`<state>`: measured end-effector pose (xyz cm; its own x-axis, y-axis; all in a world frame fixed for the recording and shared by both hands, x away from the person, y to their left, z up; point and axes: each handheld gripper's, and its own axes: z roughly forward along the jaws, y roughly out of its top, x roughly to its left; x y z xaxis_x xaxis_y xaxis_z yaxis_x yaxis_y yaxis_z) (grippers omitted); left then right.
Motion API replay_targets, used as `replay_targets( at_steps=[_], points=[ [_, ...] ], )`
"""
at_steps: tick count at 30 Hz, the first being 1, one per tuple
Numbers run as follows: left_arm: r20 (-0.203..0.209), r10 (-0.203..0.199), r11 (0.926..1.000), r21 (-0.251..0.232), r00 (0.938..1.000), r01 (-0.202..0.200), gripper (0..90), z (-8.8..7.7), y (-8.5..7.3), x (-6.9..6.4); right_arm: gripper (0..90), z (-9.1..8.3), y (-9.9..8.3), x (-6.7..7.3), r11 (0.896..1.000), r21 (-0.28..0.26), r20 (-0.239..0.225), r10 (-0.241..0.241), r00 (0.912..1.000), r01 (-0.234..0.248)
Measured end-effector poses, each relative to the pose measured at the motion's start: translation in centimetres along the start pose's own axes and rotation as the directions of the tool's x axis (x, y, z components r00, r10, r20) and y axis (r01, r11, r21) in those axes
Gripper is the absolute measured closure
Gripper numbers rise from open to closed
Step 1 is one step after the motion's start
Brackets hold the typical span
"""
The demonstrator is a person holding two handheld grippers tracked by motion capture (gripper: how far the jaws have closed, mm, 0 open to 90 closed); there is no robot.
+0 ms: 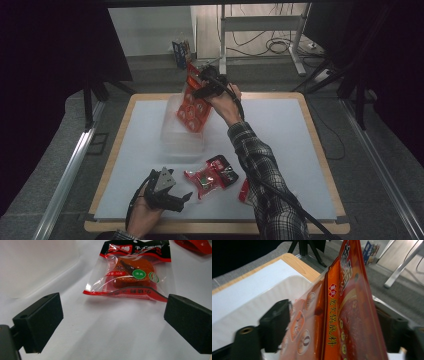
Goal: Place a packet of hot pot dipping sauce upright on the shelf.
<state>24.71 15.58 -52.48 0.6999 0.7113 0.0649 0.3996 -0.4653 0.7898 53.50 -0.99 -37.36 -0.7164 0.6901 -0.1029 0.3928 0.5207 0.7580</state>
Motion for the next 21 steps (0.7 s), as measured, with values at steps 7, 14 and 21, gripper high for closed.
replay_targets(
  at_steps=[7,14,21],
  points=[
    [0.042,-0.024,0.9995,-0.018,0.9988,0.025,1.2,-0.1,-0.1,0.2,4.8,-0.7,-0.4,-0.5,1.0,-0.019,-0.034,0.003,0.9994,-0.003],
    [0.045,-0.024,0.9996,-0.013,0.9987,0.025,1.1,0.0,-0.1,0.2,1.0,-1.5,-1.1,-0.8,1.0,0.002,-0.052,-0.015,0.9985,0.015],
    [0.047,-0.052,0.9984,-0.021,0.9976,0.053,1.3,0.1,-0.2,0.3,0.0,-2.3,-2.2,-1.2,1.0,-0.002,-0.071,-0.001,0.9974,0.001]
  ],
)
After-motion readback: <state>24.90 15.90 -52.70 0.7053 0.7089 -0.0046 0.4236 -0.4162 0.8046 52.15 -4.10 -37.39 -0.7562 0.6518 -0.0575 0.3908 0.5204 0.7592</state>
